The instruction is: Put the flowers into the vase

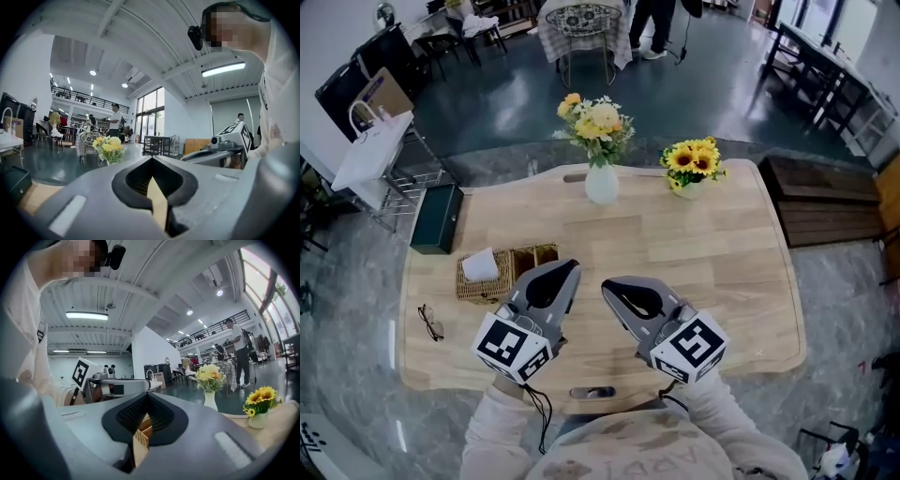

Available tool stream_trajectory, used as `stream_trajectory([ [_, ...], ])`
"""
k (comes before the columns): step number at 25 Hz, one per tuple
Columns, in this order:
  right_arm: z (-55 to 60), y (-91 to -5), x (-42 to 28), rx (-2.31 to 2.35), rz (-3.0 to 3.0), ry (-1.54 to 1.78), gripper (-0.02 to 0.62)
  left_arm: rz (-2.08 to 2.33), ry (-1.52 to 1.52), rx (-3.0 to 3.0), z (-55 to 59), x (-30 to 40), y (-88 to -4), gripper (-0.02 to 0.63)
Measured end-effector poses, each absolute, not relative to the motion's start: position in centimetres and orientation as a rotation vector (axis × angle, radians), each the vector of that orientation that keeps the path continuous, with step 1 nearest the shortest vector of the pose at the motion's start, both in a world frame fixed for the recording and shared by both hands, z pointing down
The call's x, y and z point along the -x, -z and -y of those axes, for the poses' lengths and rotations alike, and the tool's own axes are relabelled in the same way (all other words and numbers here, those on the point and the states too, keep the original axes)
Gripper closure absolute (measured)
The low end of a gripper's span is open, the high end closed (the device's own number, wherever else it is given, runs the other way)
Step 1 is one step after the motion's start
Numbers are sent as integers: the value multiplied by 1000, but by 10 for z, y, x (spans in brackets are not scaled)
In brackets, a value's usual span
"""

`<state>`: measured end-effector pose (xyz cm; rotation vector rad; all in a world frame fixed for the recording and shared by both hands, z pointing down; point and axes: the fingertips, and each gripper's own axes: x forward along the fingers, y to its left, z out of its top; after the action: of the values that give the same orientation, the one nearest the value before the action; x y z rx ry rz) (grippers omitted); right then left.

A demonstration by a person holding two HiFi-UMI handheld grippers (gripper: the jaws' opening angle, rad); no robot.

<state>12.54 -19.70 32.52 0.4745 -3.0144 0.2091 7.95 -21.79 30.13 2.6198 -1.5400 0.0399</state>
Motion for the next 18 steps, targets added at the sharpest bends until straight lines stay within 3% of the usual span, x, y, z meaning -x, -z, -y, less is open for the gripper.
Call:
stream_trajectory([
  [18,93,-292,-113,-523,3002,-105,571,1460,17,-2614,90,-83,-277,605],
])
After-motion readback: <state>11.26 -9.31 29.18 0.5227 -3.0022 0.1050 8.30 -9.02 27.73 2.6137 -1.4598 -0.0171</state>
